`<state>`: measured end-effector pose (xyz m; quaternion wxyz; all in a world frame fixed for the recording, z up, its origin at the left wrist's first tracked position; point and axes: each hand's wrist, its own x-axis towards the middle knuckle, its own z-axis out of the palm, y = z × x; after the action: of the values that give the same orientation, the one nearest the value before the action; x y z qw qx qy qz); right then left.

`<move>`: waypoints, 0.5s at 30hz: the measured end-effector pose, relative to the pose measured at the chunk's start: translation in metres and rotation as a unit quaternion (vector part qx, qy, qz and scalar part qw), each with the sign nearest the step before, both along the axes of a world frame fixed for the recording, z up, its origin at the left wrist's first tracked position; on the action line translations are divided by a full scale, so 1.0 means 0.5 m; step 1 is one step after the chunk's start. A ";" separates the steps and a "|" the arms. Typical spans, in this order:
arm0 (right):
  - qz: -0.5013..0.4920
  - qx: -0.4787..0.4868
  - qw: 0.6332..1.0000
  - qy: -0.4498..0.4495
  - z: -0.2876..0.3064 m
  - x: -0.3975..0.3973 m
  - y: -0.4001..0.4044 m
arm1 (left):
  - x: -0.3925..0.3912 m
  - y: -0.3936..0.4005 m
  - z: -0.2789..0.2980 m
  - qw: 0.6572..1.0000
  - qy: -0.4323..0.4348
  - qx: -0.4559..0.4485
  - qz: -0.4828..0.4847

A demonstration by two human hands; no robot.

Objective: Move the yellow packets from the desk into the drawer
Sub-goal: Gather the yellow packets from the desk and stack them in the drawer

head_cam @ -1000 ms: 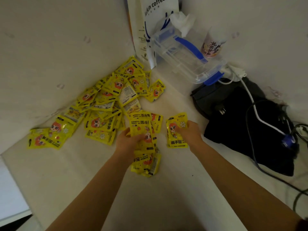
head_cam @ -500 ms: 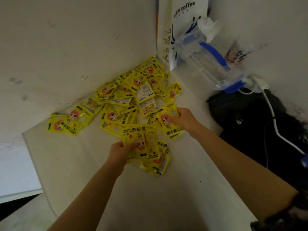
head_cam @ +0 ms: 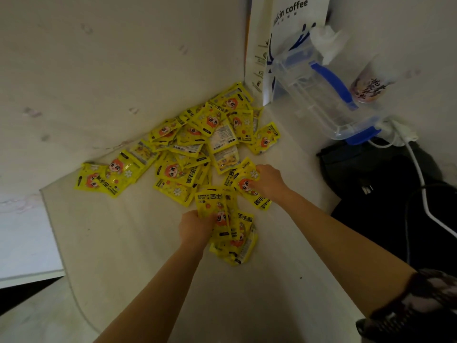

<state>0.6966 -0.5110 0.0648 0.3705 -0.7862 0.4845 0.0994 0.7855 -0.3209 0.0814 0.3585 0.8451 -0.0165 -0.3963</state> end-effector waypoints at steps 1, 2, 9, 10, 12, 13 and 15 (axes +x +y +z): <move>-0.002 -0.003 1.000 0.006 -0.003 0.000 0.001 | -0.001 0.001 -0.001 1.000 0.002 0.003 0.006; -0.007 -0.006 1.000 0.008 -0.002 0.000 0.003 | -0.002 0.001 -0.003 1.000 0.004 0.006 0.008; -0.012 -0.017 0.999 0.033 -0.018 -0.010 0.013 | -0.015 0.007 -0.007 0.996 0.069 -0.016 0.060; -0.013 -0.019 0.999 0.037 -0.019 -0.012 0.013 | -0.016 0.007 -0.005 0.996 0.068 -0.019 0.060; -0.015 -0.019 0.999 0.034 -0.018 -0.016 0.015 | -0.016 0.010 -0.001 0.996 0.065 -0.032 0.061; -0.018 -0.016 0.999 0.027 -0.017 -0.020 0.017 | -0.016 0.013 0.001 0.995 0.062 -0.040 0.061; -0.029 -0.003 1.000 0.003 -0.011 -0.029 0.023 | -0.017 0.021 0.005 0.995 0.057 -0.060 0.057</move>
<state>0.6821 -0.4998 0.0591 0.3691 -0.7727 0.5086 0.0893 0.7768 -0.3104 0.0839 0.4306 0.7979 0.0284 -0.4208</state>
